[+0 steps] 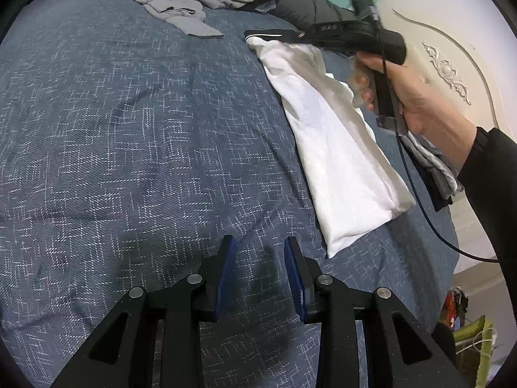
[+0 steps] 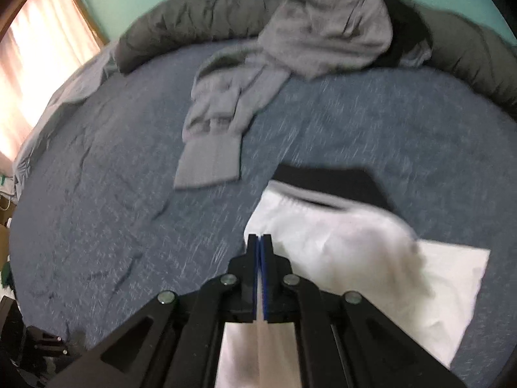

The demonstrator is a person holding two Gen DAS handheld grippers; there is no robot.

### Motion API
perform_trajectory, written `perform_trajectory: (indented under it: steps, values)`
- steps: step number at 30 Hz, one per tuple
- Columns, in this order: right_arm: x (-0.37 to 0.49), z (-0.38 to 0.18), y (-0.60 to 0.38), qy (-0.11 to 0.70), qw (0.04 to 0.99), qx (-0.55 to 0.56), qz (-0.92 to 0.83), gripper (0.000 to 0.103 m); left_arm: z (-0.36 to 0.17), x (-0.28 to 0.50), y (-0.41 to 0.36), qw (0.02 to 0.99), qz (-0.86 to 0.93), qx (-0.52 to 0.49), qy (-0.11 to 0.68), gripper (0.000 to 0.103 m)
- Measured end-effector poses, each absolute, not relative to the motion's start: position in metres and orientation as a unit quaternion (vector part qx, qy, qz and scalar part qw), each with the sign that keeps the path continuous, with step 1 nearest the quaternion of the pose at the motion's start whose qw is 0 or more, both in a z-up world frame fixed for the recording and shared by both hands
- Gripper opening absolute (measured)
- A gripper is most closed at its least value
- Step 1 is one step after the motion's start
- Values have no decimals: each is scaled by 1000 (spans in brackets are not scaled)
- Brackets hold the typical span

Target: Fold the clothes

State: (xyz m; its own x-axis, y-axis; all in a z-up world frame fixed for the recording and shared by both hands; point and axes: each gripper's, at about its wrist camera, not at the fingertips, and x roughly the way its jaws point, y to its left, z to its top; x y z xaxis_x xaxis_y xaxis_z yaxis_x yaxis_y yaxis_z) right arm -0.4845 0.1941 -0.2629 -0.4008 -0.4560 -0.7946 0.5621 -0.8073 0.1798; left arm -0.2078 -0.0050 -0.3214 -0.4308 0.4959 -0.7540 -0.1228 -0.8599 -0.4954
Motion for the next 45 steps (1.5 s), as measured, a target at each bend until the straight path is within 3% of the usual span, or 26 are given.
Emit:
perform_trajectory:
  steps: [2, 6, 8, 23, 24, 27, 30, 31, 32, 33, 45]
  values:
    - [-483, -247, 206, 50, 295, 423, -855, 5, -321, -208, -4, 189, 824, -500, -187, 34]
    - [-488, -223, 239, 29, 274, 393, -878, 41, -320, -207, -2, 194, 823, -499, -191, 34]
    - [-496, -226, 259, 27, 253, 413, -875, 42, -320, -208, 0, 200, 819, -498, -202, 34]
    - [-497, -285, 293, 79, 246, 485, -835, 42, -325, -222, 45, 246, 799, -495, -234, 35]
    - [-496, -288, 292, 87, 249, 486, -833, 39, -327, -224, 47, 247, 798, -496, -239, 35]
    - [-495, -291, 288, 105, 256, 482, -831, 11, -333, -226, 51, 254, 793, -495, -250, 35]
    - [-493, -288, 285, 113, 258, 471, -836, 3, -337, -227, 55, 262, 788, -496, -253, 33]
    - [-495, -286, 286, 114, 250, 469, -839, 3, -338, -228, 56, 265, 787, -497, -253, 24]
    - [-497, -285, 288, 114, 242, 468, -843, 3, -340, -227, 57, 269, 784, -498, -254, 7]
    - [-498, -283, 289, 114, 233, 466, -846, 3, -341, -228, 58, 270, 783, -499, -254, 5]
    - [-522, -290, 301, 121, 140, 482, -857, 2, -348, -225, 59, 277, 784, -498, -247, 5]
